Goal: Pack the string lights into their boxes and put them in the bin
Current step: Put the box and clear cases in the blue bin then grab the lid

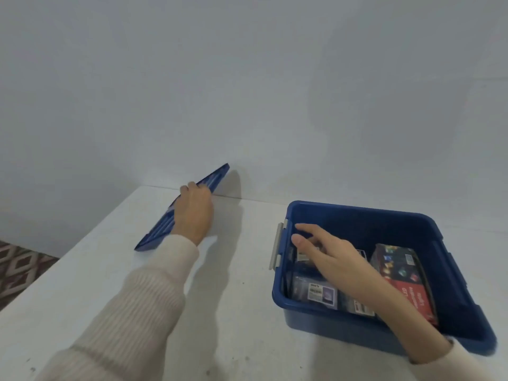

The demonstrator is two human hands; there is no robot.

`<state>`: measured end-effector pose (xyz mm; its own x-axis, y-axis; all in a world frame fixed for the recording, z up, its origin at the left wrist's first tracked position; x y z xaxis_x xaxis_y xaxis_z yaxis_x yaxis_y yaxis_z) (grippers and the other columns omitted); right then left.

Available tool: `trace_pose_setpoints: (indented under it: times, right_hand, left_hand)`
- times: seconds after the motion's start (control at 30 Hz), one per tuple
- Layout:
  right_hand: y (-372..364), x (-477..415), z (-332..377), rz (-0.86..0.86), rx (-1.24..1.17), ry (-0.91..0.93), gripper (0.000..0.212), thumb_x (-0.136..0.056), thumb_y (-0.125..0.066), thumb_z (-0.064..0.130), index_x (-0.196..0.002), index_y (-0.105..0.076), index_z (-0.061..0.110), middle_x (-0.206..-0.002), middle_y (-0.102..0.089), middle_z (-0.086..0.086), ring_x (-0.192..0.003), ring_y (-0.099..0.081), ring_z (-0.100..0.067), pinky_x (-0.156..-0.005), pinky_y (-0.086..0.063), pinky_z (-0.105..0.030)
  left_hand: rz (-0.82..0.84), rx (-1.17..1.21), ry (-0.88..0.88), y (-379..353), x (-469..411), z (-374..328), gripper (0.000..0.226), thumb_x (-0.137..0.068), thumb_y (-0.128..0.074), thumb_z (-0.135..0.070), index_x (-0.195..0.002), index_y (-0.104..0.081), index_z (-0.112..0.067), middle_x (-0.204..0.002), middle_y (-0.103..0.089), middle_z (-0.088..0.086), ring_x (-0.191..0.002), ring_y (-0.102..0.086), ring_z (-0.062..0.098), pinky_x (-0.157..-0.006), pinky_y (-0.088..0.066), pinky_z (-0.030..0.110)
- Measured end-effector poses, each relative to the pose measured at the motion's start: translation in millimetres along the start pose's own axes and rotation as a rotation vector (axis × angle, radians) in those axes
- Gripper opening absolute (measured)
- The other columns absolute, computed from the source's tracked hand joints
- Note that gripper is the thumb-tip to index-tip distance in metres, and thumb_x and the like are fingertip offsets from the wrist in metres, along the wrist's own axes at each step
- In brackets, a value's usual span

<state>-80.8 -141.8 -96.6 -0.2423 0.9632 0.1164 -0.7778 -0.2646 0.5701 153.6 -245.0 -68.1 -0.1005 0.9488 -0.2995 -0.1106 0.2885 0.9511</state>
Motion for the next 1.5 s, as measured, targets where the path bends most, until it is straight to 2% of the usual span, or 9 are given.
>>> trace_pose_setpoints:
  times: [0.2,0.37,0.5,0.73,0.93,1.2,1.33,1.43,1.5]
  right_hand:
    - [65,-3,14,-0.267,-0.116,0.053,0.043,-0.092,-0.043,0.049,-0.132,-0.045,0.034,-0.106,-0.059,0.009,-0.089,-0.055,0.0,-0.065,-0.039,-0.008]
    - [123,2,18,-0.476,-0.165,0.079,0.044,-0.093,-0.045,0.046,-0.135,-0.04,0.034,-0.122,-0.052,0.004,-0.098,-0.052,-0.008,-0.078,-0.041,-0.02]
    - [153,5,-11,-0.53,-0.303,-0.018,0.056,-0.093,-0.046,0.049,-0.143,-0.03,0.032,-0.126,-0.05,0.001,-0.11,-0.053,-0.02,-0.099,-0.044,-0.04]
    - [169,31,-70,-0.502,-0.84,-0.161,0.023,-0.095,-0.051,0.025,-0.104,-0.066,0.01,-0.099,-0.073,-0.006,-0.083,-0.07,-0.019,-0.061,-0.055,-0.031]
    - [166,50,-95,-0.492,-0.761,-0.228,0.017,-0.094,-0.052,0.014,-0.101,-0.066,0.008,-0.093,-0.069,-0.007,-0.083,-0.063,-0.022,-0.066,-0.053,-0.034]
    - [161,66,-94,-0.572,-0.764,-0.259,0.016,-0.094,-0.05,0.014,-0.098,-0.065,0.012,-0.094,-0.07,-0.007,-0.083,-0.065,-0.024,-0.065,-0.052,-0.034]
    - [175,79,-98,-0.74,-0.433,-0.35,0.021,-0.093,-0.053,0.016,-0.11,-0.064,0.016,-0.099,-0.067,-0.005,-0.085,-0.063,-0.024,-0.073,-0.051,-0.034]
    - [173,86,-98,-0.715,-0.12,-0.393,0.027,-0.092,-0.053,0.017,-0.117,-0.062,0.017,-0.087,-0.062,-0.002,-0.079,-0.057,-0.019,-0.074,-0.043,-0.032]
    - [166,90,-101,-0.688,0.021,-0.426,0.026,-0.091,-0.053,0.017,-0.116,-0.063,0.015,-0.081,-0.059,-0.002,-0.073,-0.053,-0.017,-0.069,-0.039,-0.031]
  left_hand:
    - [-0.315,0.487,-0.047,184,4,-3,0.023,-0.087,-0.043,-0.005,-0.064,-0.04,-0.005,-0.065,-0.042,0.005,-0.067,-0.043,0.026,-0.055,-0.029,0.033]
    - [-0.412,0.86,-0.04,253,30,-12,0.02,-0.082,-0.048,-0.008,-0.092,-0.063,0.001,-0.088,-0.065,0.017,-0.078,-0.057,0.03,-0.066,-0.05,0.04]
    - [-0.197,1.345,0.059,213,32,-36,0.016,-0.084,-0.053,-0.007,-0.085,-0.066,-0.016,-0.088,-0.068,0.004,-0.083,-0.064,0.025,-0.073,-0.055,0.041]
    - [0.334,1.75,0.318,88,50,-97,0.018,-0.086,-0.054,-0.003,-0.098,-0.067,-0.009,-0.083,-0.069,0.006,-0.069,-0.064,0.019,-0.05,-0.054,0.025]
    - [0.416,1.689,0.309,45,59,-108,0.033,-0.091,-0.056,-0.011,-0.123,-0.057,-0.02,-0.102,-0.068,0.0,-0.086,-0.064,0.017,-0.063,-0.054,0.031]
    - [0.455,1.521,0.202,45,50,-108,0.03,-0.088,-0.059,-0.007,-0.117,-0.06,-0.014,-0.102,-0.068,0.005,-0.084,-0.063,0.017,-0.062,-0.05,0.026]
    - [0.396,1.19,0.069,42,56,-104,0.016,-0.088,-0.06,-0.013,-0.098,-0.068,-0.004,-0.08,-0.068,0.004,-0.064,-0.063,0.014,-0.056,-0.054,0.022]
    - [0.445,0.985,-0.018,35,69,-106,0.013,-0.085,-0.061,-0.013,-0.084,-0.071,-0.005,-0.073,-0.07,0.007,-0.05,-0.064,0.007,-0.049,-0.052,0.014]
    - [0.448,0.858,-0.055,30,76,-107,0.016,-0.083,-0.06,-0.013,-0.079,-0.071,-0.002,-0.073,-0.07,0.01,-0.056,-0.066,0.014,-0.058,-0.057,0.022]
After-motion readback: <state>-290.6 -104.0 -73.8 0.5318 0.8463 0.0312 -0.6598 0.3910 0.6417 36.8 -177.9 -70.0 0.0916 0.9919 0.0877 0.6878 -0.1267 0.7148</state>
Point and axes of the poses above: each hand's wrist, its own x-axis away from the middle knuckle, its own y-axis out of the back of the hand, z = x × y, the point moved 10 cm from there along -x, towards the middle knuckle
